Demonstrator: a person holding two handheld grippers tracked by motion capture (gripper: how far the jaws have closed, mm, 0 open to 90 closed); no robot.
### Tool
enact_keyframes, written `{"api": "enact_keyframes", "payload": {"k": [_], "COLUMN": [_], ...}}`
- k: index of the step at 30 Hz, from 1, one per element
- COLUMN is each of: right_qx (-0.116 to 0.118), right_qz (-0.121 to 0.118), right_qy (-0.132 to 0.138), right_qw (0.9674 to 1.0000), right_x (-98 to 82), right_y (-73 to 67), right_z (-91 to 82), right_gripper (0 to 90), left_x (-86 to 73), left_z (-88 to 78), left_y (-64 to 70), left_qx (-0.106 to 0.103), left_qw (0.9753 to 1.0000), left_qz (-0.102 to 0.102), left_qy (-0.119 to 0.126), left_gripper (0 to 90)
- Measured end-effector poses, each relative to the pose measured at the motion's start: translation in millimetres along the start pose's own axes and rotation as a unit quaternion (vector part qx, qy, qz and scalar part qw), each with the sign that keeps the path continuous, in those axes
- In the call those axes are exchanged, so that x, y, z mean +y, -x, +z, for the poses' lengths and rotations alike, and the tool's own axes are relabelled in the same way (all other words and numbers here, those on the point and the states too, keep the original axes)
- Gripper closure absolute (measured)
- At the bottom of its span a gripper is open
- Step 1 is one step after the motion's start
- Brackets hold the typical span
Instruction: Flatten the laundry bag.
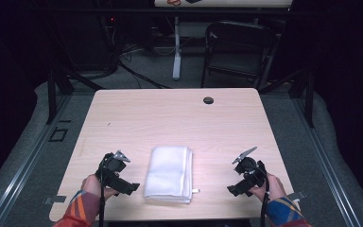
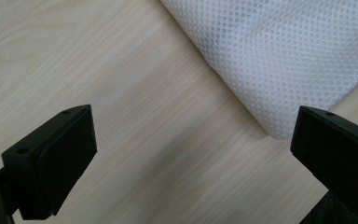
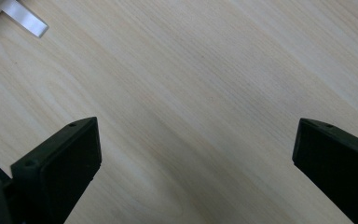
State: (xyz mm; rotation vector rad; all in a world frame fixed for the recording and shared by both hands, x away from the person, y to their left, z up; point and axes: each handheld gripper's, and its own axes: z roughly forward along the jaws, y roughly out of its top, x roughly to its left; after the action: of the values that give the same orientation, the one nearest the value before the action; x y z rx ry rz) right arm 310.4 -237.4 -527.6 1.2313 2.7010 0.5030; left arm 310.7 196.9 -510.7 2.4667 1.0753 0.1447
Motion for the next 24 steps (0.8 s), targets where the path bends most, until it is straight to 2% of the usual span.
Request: {"api": "enact_keyframes", "payload": {"k": [5,6,10,11,14,17,20,21,22,24], "right_qx": [0.008,0.007,0.015,0.016,0.024,0.031,0.037,0.037,0.032,0.036], "right_qz": [0.011,0.001,0.004,-0.003,0.000,0.011,0.021,0.021,0.006,0.004], "right_qy": [0.013,0.004,0.015,0.008,0.009,0.011,0.024,0.024,0.016,0.014], "right_qw": [0.9998,1.0000,0.9998,0.9998,0.9997,0.9994,0.9988,0.9988,0.9993,0.9992], "right_x": [1.6,2.8,5.1,5.9,6.3,7.1,9.7,9.7,13.6,16.8], "right_y": [-2.8,-2.7,-6.7,-6.1,-7.9,-6.9,-9.7,-9.7,-11.1,-14.2], "right_z": [1.3,-0.2,0.0,-0.8,-0.6,-0.4,0.3,0.3,-1.0,-0.5], "right_gripper": [1.4,1.5,1.6,1.6,1.8,2.0,2.1,2.1,2.2,2.3], "left_x": [-0.3,-0.5,0.1,0.9,1.8,1.5,1.5,1.5,2.0,2.8], "left_z": [0.4,0.7,0.4,-0.1,-0.6,-1.0,-3.5,-3.5,-3.9,-1.9], "left_y": [-0.6,-0.8,0.2,0.8,1.7,3.8,10.1,10.1,14.1,17.3], "left_qx": [-0.005,-0.008,-0.011,-0.012,-0.014,-0.017,-0.020,-0.020,-0.026,-0.025], "left_qw": [1.0000,1.0000,0.9999,0.9999,0.9998,0.9996,0.9988,0.9988,0.9981,0.9978], "left_qz": [-0.001,-0.002,0.001,0.002,0.001,0.006,0.017,0.017,0.025,0.030], "left_qy": [0.003,0.004,0.005,0.011,0.013,0.020,0.042,0.042,0.050,0.053], "left_gripper": [0.0,0.0,0.1,0.1,0.1,0.1,0.1,0.1,0.1,0.1]}}
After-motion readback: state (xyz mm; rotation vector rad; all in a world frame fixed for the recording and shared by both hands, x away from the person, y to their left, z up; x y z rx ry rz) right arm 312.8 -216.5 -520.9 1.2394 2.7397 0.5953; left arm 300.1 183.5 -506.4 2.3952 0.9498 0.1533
